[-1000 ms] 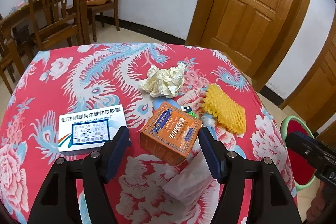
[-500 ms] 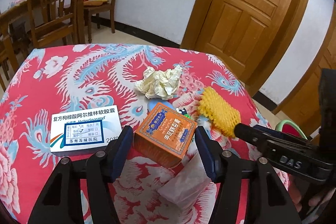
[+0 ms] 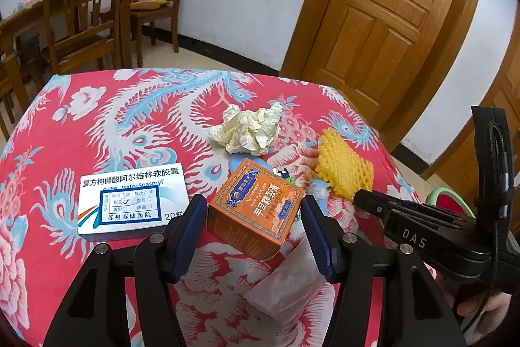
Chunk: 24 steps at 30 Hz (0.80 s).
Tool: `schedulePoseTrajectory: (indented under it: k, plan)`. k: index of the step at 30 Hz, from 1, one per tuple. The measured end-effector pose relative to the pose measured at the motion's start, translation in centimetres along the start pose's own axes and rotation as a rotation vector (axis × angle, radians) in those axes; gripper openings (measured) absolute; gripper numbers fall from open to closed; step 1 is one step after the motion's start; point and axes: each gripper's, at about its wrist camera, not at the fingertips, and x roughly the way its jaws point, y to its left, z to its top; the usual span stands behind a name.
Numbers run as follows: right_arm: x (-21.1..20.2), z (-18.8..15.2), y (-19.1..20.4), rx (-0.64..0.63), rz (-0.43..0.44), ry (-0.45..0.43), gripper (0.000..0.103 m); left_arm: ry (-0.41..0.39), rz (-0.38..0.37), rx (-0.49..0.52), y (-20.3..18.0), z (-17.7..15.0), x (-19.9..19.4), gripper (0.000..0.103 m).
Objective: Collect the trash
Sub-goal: 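Grasp the orange box with the left gripper while the right gripper grasps a yellow foam net, then lift and carry the orange box and yellow foam net over the red bucket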
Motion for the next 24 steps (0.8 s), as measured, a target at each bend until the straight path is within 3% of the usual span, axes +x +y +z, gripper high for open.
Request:
schedulePoseTrajectory:
  k: [3,24]
  plan:
    - [-0.3,-0.1,0.0,0.000,0.004,-0.006,0.008,-0.005,0.004,-0.007,0.1,0.1,-0.3,0.061]
    - [-7.3,-2.1,-1.9,0.031,0.074,-0.119,0.008,-0.067,-0.026,-0.045,-1.7,0.2,-5.2,0.061]
